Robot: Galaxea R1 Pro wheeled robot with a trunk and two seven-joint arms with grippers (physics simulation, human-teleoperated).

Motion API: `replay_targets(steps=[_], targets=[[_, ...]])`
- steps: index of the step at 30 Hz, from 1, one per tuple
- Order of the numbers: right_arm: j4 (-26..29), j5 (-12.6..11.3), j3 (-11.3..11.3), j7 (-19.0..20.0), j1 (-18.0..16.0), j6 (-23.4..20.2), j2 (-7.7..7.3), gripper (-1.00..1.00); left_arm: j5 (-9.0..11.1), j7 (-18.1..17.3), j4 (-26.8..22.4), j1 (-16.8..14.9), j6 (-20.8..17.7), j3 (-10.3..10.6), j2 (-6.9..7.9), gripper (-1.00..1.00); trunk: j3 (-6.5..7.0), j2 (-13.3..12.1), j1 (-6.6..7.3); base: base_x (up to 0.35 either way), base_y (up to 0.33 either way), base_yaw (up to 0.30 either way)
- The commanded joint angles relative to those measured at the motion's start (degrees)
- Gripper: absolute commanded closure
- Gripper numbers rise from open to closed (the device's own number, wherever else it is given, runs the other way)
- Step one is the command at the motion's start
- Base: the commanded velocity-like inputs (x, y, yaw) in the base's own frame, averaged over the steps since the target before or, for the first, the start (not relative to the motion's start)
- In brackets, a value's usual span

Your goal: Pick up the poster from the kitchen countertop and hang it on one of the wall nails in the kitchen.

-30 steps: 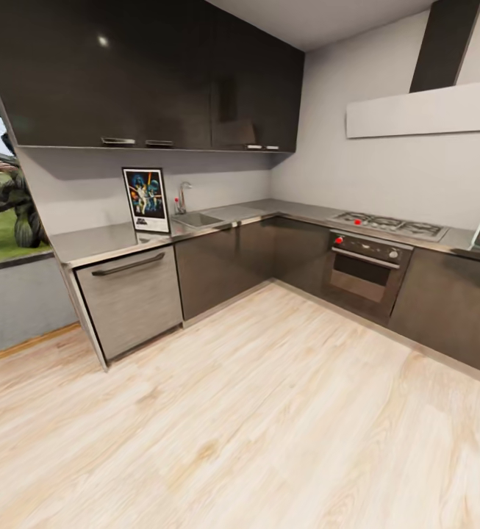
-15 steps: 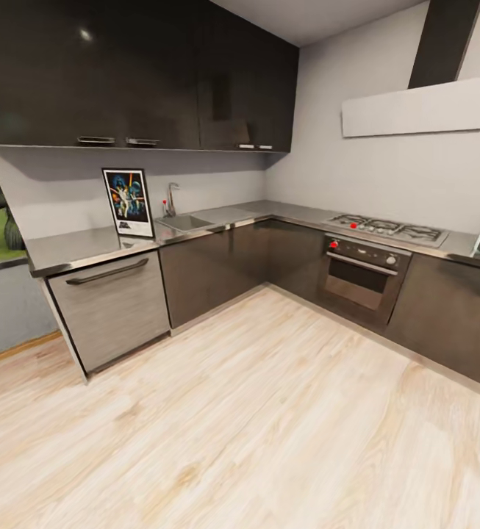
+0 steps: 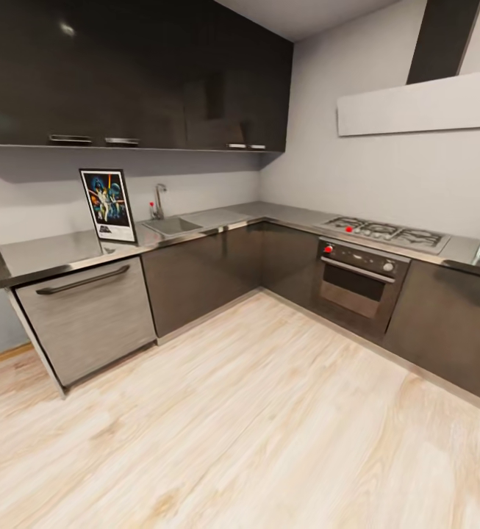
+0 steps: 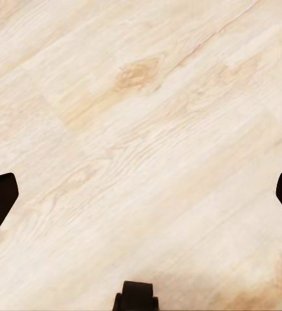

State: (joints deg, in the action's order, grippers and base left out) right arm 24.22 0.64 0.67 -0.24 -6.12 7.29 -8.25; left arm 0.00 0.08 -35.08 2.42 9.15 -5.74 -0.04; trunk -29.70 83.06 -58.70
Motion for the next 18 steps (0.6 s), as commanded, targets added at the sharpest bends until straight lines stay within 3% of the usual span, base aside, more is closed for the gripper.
replay_targets(steps=[1,18], targets=[[-0.1,0.1,0.1,0.0,0.0,0.2,-0.01,-1.0,0.0,0.0,-0.1,0.0,0.1,-0.1,0.0,-1.0,-0.05,0.0,-0.03,0.277,-0.22,0.0],[-0.1,0.1,0.1,0.0,0.0,0.2,0.07,-1.0,0.0,0.0,-0.1,0.0,0.1,-0.1,-0.05,-1.0,-0.05,0.0,-0.03,0.277,-0.22,0.0]])
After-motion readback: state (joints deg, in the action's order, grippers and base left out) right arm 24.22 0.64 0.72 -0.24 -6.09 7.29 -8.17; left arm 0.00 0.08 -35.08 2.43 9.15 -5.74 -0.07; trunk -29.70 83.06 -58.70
